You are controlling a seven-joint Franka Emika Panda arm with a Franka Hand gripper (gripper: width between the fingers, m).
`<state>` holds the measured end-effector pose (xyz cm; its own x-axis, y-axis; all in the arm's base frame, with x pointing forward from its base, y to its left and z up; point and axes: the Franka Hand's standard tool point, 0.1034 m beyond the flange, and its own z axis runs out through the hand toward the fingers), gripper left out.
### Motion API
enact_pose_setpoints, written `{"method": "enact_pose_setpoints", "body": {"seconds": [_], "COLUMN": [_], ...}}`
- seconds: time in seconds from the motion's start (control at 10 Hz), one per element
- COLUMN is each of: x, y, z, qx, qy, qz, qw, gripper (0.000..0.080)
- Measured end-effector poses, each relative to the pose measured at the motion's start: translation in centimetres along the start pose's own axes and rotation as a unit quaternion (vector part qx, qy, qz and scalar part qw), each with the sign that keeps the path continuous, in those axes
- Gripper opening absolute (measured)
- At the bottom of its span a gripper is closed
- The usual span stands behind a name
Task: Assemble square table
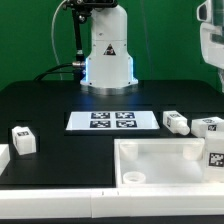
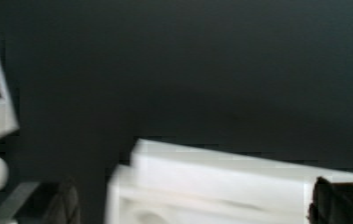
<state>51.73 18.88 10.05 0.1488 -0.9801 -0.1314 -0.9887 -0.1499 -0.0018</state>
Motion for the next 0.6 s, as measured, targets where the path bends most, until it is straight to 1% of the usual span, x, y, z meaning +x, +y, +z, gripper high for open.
{"method": "enact_pose_setpoints", "body": {"seconds": [0.1, 0.2, 0.3, 0.6], "x": [-1.0, -1.7, -1.6, -1.5], "y": [2.7, 3.8, 3.6, 3.6], "z": [1.4, 2.2, 2.1, 2.1], "qx": [-0.017, -0.023, -0.022, -0.022], "qy": [0.005, 0.009, 0.008, 0.009], "qz": [0.002, 0.006, 0.002, 0.003], "qw": [1.0, 1.0, 1.0, 1.0], "gripper": [0.0649, 0.0649, 0.0649, 0.0649]}}
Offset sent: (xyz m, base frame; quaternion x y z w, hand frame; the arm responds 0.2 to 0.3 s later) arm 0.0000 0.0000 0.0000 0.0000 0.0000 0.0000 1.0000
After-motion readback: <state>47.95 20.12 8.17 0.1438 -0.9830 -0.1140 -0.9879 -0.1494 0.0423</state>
